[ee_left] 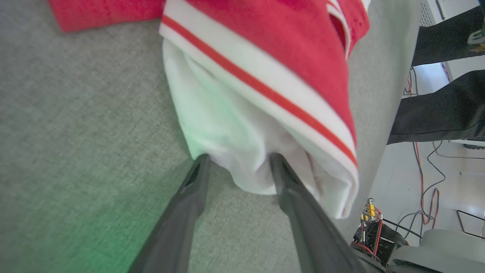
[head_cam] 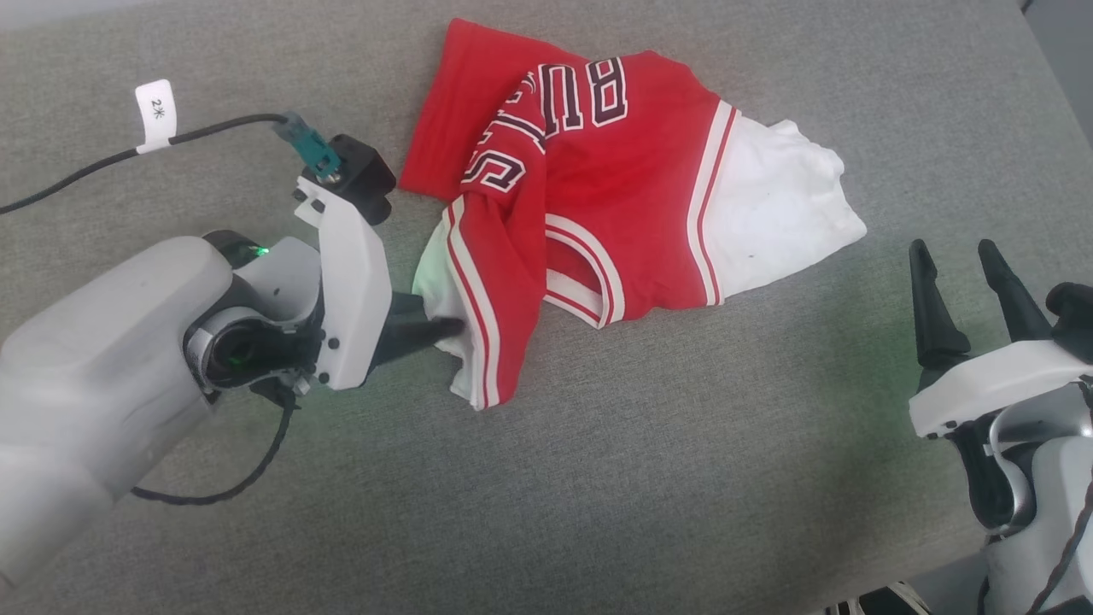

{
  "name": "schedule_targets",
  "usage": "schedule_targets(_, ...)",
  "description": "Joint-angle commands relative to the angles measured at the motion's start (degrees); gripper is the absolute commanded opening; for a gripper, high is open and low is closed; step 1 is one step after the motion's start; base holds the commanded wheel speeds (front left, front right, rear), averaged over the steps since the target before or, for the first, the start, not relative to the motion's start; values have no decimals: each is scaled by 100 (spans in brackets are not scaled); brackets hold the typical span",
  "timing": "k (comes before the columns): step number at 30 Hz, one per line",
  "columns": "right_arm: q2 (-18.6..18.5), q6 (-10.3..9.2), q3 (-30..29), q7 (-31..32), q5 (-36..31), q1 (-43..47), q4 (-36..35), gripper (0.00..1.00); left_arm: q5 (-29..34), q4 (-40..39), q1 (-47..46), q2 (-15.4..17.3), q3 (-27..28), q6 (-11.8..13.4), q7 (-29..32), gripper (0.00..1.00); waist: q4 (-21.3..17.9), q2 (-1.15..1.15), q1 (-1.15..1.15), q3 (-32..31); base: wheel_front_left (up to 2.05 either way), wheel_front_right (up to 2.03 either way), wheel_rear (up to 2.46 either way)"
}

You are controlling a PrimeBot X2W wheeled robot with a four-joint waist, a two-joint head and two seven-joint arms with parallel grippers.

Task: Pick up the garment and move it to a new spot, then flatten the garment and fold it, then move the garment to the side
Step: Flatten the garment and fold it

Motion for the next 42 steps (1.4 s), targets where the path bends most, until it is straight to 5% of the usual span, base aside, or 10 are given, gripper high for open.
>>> schedule_targets(1, 17, 1, -8, -51, 26, -71, 14, 100, 4, 133, -17, -40, -12, -6, -46, 40, -14, 0, 0, 21, 0, 0, 0)
schedule_targets(3, 17, 1, -17, -59, 13, -65, 38, 100, 150, 308, -66, -57, -32, -6, -110, 0, -7, 0, 0, 24, 0, 0, 0)
schedule_targets(13, -73, 1, -67, 39, -77, -27, 1, 100, 83, 478, -105, -43, 105, -6, -550, 0, 282, 0, 0, -167, 0, 0, 0)
schedule_targets(21, -160, 1, -55, 184, -107, 69, -102, 100, 194, 690, -40, 619, 231, 4, -927, 0, 527, 0, 0, -394, 0, 0, 0)
schedule_targets(28, -291, 1, -14, 327, -124, 159, -246, 100, 778, 1285, 168, 1032, 65, 403, -1269, 0, 611, 0, 0, -427, 0, 0, 0)
schedule_targets(35, -512, 1, 83, 602, -144, 195, -550, 100, 942, 1900, 395, 779, 67, 420, -1873, 0, 670, 0, 0, -411, 0, 0, 0)
schedule_targets(38, -662, 1, 281, 746, -147, 231, -699, 100, 1087, 2117, 430, 635, 72, 388, -2203, 38, 729, 0, 0, -467, 0, 0, 0)
schedule_targets(39, -730, 1, 347, 792, -144, 243, -744, 100, 1109, 2175, 462, 607, 77, 369, -2325, 86, 752, 0, 0, -498, 0, 0, 0)
schedule_targets(40, -819, 1, 427, 854, -142, 255, -784, 100, 1132, 2224, 498, 589, 72, 354, -2475, 100, 779, 0, 0, -538, 0, 0, 0)
schedule_targets(42, -1032, 1, 649, 980, -120, 275, -866, 100, 1246, 2263, 538, 557, 98, 341, -2869, 100, 859, 0, 0, -610, 0, 0, 0)
